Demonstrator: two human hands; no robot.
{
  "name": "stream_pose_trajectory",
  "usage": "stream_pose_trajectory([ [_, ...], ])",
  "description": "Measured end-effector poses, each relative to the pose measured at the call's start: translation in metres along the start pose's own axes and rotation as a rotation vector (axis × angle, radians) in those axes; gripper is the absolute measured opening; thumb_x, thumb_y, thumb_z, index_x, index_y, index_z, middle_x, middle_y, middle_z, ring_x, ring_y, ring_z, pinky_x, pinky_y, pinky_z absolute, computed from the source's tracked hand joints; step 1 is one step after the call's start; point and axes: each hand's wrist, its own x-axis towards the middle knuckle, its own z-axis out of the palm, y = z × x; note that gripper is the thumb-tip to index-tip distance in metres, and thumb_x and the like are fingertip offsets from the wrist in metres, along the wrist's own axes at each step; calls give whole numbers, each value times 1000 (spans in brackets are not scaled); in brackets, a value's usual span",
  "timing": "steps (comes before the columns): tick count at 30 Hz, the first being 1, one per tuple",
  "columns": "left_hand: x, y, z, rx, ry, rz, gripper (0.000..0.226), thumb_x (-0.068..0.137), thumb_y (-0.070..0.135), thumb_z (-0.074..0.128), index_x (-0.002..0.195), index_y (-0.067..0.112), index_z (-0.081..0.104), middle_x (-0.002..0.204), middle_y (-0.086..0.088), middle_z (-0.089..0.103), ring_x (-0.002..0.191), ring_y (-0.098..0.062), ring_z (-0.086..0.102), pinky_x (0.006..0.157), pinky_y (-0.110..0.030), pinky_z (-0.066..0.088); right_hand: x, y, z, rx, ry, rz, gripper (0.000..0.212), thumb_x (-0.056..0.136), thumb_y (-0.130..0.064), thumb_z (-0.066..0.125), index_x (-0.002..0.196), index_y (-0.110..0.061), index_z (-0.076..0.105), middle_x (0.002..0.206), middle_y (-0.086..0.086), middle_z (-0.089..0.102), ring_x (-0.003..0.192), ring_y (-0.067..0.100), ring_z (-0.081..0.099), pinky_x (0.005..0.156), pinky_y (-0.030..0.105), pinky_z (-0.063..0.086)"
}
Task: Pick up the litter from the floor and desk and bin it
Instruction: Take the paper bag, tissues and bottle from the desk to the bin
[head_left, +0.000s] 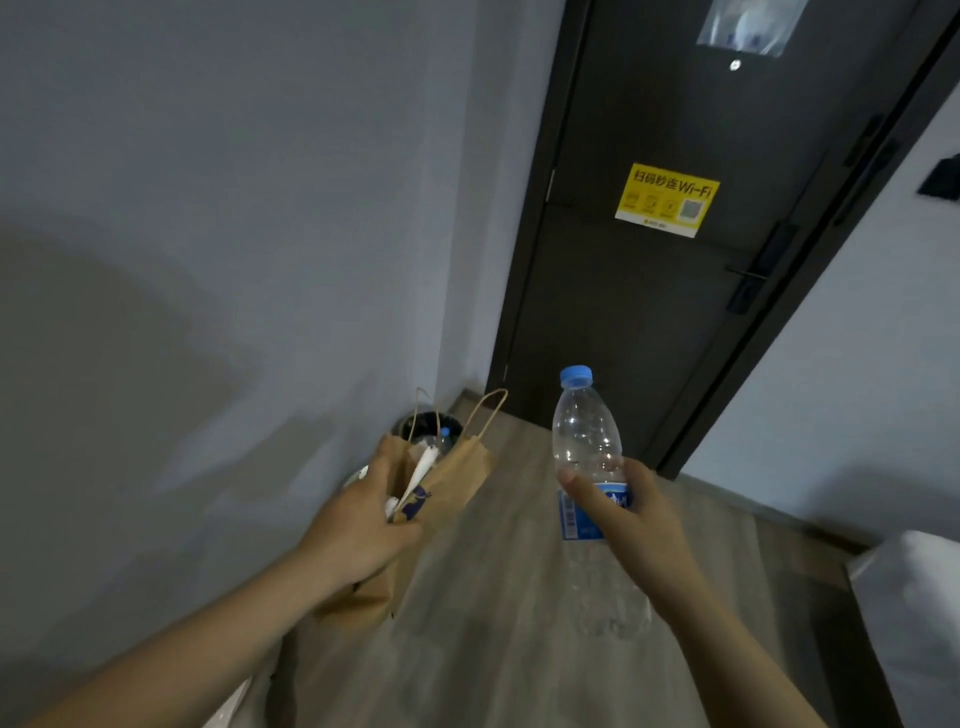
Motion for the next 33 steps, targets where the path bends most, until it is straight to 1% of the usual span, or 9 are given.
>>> stream_pose_trajectory([
  [7,93,-22,4,-14,29,-49,64,80,37,66,124,44,20,86,4,62,73,-13,61,63,-32,51,119,13,24,14,-109,18,32,84,-46,65,107,-31,49,93,-6,63,80,11,65,64,23,50],
  [10,130,-24,8,-27,75,-103,63,81,44,65,125,44,19,93,7,62,79,-16,62,72,-35,53,176,15,34,25,-194,8,23,84,-45,66,95,-40,46,95,-6,63,83,11,65,66,24,51],
  [13,163,-23,10,-10,102,-155,70,84,47,63,134,38,16,97,11,55,83,-14,59,69,-26,51,229,14,42,70,-270,6,22,83,-44,66,93,-38,47,94,-4,65,81,12,67,66,24,52],
  [18,214,-40,20,12,110,-301,67,86,44,61,138,30,20,93,3,60,74,-14,59,63,-26,49,310,34,60,46,-368,5,52,74,-56,66,115,-25,55,98,-4,67,81,10,69,63,20,51],
  [20,233,-50,26,-9,98,-353,70,85,43,62,140,29,20,100,-3,63,83,-19,62,70,-31,51,335,44,69,20,-408,33,53,74,-57,65,114,-25,54,99,-4,66,81,10,68,65,22,52],
  [23,260,-63,31,-7,75,-444,76,88,40,59,146,26,12,119,-9,60,102,-25,60,80,-30,47,366,54,86,4,-437,73,35,83,-42,67,109,-29,49,98,-6,61,81,8,65,61,19,48],
  [25,281,-78,33,-5,73,-475,72,89,41,59,144,24,16,112,-8,62,99,-26,61,79,-30,48,388,61,101,-18,-463,92,31,83,-40,68,105,-31,48,97,-6,60,80,6,64,58,16,46],
  [29,323,-110,35,-48,49,-498,54,86,45,62,126,27,32,85,10,58,75,-11,60,59,-17,42,430,80,135,-27,-461,163,24,82,-38,70,93,-36,49,95,-7,61,81,9,65,64,22,51],
  [33,370,-144,35,-69,-5,-542,50,83,50,63,113,31,28,78,14,52,71,-7,58,58,-18,39,467,98,169,-87,-453,233,42,82,-40,70,114,-25,47,94,-9,58,81,8,64,65,23,51],
])
